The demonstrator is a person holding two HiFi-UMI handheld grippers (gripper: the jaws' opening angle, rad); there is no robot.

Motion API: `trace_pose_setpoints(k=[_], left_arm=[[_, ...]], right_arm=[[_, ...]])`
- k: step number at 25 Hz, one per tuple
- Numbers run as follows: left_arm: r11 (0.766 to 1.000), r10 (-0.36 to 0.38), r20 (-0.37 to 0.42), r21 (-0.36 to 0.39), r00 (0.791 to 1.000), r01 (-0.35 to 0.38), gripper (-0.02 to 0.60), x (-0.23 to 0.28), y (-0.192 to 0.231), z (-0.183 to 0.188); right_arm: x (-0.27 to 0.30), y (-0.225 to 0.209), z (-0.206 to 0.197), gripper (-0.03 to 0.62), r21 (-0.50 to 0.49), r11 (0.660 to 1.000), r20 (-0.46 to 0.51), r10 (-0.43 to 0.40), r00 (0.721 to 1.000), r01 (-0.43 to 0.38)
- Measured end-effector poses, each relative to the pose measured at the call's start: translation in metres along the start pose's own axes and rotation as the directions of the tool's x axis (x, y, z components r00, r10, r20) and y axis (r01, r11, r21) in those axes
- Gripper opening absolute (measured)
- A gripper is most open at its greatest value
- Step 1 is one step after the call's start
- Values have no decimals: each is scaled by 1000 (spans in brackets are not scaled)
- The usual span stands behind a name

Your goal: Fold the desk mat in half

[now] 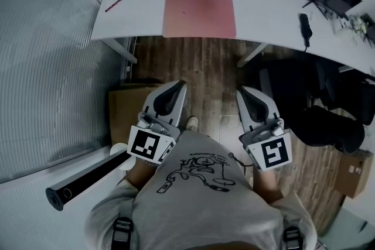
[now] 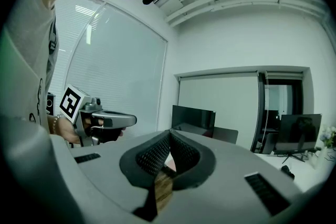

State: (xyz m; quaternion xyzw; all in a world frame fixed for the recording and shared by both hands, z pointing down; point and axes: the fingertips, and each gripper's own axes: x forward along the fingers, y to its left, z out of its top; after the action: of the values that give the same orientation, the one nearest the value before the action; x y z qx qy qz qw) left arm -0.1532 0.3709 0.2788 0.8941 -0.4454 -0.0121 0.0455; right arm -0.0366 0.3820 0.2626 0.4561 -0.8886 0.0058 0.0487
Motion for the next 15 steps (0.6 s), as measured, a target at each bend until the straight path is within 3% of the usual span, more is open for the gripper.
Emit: trace_pose_setpoints(k=[15], left_arm=[[999, -50, -26, -23, 998, 49, 25, 9, 71, -15]], right_arm=[[66, 14, -12, 6, 4, 999, -41, -49, 998, 50]])
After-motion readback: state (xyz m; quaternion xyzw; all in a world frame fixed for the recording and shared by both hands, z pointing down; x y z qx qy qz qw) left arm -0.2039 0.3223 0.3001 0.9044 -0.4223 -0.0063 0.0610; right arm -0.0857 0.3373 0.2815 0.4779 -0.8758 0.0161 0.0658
